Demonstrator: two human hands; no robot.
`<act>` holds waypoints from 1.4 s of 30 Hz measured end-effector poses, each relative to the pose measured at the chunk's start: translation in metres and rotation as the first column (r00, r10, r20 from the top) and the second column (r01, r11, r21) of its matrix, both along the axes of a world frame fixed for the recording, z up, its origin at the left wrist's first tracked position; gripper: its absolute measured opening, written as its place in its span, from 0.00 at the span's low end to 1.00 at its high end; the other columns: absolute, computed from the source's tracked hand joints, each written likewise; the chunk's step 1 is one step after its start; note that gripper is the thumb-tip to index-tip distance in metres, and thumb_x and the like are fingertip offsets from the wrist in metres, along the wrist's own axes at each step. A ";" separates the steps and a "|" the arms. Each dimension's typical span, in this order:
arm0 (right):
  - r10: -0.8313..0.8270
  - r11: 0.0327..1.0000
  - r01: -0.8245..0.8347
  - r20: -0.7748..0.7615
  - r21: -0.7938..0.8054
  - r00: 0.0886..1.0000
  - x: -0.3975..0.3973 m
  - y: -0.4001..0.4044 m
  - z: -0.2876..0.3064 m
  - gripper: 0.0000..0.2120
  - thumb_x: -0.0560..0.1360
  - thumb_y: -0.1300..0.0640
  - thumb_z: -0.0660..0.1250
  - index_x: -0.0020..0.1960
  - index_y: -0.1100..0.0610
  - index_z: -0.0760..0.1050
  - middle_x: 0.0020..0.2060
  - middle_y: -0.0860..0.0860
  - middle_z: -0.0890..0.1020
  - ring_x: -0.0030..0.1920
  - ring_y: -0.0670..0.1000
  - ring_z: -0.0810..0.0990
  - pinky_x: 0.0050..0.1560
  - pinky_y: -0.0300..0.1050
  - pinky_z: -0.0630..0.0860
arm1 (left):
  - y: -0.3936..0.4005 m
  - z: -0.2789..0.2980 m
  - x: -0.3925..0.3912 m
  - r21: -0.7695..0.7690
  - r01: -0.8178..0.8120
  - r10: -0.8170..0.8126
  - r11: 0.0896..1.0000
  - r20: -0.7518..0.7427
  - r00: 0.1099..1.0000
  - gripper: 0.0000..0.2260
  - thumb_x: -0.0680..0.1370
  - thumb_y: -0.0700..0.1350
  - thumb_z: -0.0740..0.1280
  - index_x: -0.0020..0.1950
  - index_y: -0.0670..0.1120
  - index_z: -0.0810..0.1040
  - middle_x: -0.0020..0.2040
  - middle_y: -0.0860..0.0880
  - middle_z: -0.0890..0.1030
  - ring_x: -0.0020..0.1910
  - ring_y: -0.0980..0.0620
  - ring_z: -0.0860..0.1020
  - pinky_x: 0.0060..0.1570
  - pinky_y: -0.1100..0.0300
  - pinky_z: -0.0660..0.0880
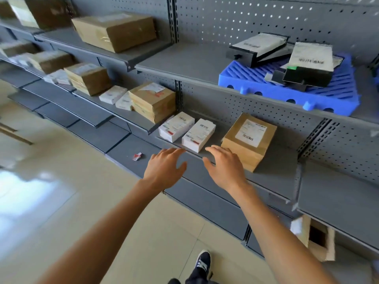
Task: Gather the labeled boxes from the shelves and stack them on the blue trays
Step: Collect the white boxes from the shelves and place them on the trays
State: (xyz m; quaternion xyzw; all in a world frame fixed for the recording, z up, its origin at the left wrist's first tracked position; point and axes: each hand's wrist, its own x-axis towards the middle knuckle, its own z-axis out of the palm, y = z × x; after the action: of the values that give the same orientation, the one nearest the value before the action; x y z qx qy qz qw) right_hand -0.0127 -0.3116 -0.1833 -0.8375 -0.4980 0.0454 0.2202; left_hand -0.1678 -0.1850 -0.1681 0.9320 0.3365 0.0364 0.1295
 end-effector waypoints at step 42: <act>-0.533 0.819 0.515 -0.002 -0.252 0.846 0.045 0.257 -0.168 0.28 0.79 0.39 0.61 0.76 0.50 0.65 0.80 0.56 0.57 0.79 0.61 0.56 0.65 0.63 0.69 | 0.305 -0.177 0.121 -0.083 0.304 -0.313 0.949 -0.127 0.941 0.32 0.77 0.65 0.63 0.78 0.55 0.61 0.81 0.47 0.54 0.80 0.40 0.48 0.72 0.34 0.59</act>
State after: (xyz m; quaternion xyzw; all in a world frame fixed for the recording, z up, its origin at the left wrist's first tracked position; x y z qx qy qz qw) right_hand 0.0324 -0.0551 -0.3518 -0.9603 -0.2308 0.0739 0.1383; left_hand -0.0464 0.1205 -0.3450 0.9691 0.1953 -0.0597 0.1386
